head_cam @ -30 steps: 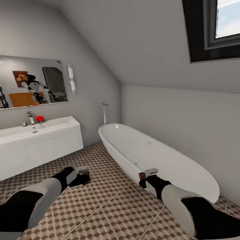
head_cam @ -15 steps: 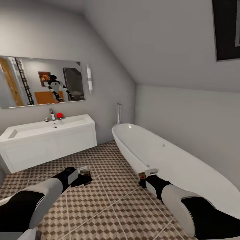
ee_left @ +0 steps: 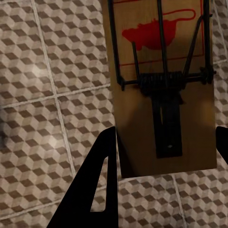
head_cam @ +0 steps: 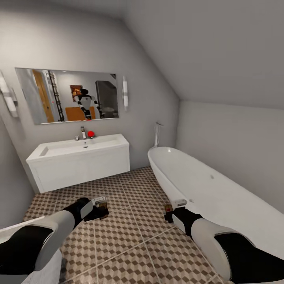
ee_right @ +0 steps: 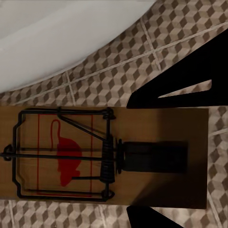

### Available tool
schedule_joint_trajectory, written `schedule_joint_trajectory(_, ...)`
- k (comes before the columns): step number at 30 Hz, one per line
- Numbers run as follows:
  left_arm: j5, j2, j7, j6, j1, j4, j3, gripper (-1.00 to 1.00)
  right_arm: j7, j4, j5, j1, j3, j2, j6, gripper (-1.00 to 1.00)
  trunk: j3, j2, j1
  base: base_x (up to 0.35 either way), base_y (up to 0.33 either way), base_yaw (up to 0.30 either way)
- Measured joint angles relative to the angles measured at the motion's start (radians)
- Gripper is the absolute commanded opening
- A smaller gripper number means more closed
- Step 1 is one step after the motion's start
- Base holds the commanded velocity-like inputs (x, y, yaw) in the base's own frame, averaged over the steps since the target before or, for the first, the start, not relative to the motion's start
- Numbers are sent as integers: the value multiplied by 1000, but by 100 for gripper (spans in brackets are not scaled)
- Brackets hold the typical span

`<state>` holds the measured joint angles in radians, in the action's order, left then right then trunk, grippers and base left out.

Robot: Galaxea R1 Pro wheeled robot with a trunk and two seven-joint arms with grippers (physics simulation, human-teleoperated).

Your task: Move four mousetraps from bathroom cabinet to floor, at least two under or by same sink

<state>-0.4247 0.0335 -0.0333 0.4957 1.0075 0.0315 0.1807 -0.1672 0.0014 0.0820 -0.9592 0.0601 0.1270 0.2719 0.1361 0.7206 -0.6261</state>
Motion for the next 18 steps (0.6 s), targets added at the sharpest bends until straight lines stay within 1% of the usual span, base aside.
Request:
schedule_joint_trajectory(6,0,0,0,0,0,0,0,-100,0,0,0,0,0,0,0,-100,0,0,0,0,0,287)
schedule_joint_trajectory(8,0,0,0,0,0,0,0,-100,0,0,0,0,0,0,0,-100,0,0,0,0,0,212)
schedule_joint_trajectory(12,0,0,-2,-1,0,0,0,-100,1,0,0,0,0,0,0,-100,0,0,0,26,0,79)
schedule_joint_trajectory(18,0,0,-2,6,0,0,2,-100,2,0,0,0,0,0,0,-100,0,0,0,246,0,12)
